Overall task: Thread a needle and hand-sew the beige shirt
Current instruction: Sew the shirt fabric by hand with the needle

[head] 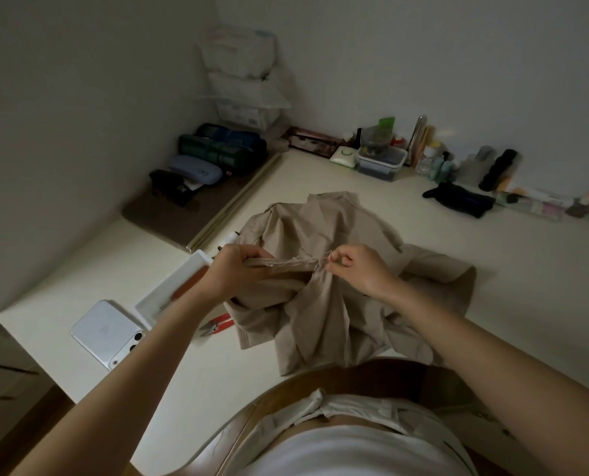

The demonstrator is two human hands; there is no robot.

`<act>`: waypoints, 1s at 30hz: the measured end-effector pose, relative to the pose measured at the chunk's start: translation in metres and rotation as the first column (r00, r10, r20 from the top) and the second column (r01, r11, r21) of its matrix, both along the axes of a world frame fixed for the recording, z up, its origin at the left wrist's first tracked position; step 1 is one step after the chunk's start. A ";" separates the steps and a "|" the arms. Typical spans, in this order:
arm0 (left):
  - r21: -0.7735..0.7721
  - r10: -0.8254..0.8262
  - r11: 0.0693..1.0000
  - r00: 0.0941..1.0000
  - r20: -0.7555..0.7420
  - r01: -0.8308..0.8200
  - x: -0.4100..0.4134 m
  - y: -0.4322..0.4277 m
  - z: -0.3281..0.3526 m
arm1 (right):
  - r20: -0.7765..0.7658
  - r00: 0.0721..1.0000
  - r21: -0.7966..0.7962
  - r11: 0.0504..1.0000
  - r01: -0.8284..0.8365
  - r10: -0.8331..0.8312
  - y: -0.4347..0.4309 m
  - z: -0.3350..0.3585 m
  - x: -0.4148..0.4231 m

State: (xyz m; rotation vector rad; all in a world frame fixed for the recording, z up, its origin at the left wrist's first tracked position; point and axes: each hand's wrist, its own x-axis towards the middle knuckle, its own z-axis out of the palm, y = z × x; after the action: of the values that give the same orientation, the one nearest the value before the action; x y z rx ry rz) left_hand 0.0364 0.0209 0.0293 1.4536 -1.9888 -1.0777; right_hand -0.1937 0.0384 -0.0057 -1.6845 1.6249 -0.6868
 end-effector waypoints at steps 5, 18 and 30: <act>-0.035 -0.023 0.999 1.000 -0.016 0.023 0.007 -0.001 -0.008 | 0.100 0.993 -0.017 0.997 0.069 -0.067 0.007 0.011 0.006; -0.007 -0.047 0.999 0.993 -0.105 0.046 0.015 0.011 -0.007 | 0.231 0.962 -0.052 0.989 -0.138 0.146 0.016 0.019 0.048; -0.015 0.094 0.996 0.991 0.098 -0.093 0.033 0.035 -0.041 | 0.080 0.912 0.423 0.814 -0.397 0.403 0.099 -0.020 0.045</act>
State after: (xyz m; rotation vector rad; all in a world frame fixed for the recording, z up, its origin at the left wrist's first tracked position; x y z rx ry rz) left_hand 0.0698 0.0557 -0.0121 1.6057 -1.9683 -0.9721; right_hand -0.1490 0.1370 -0.0259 -1.6166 1.2456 -0.0897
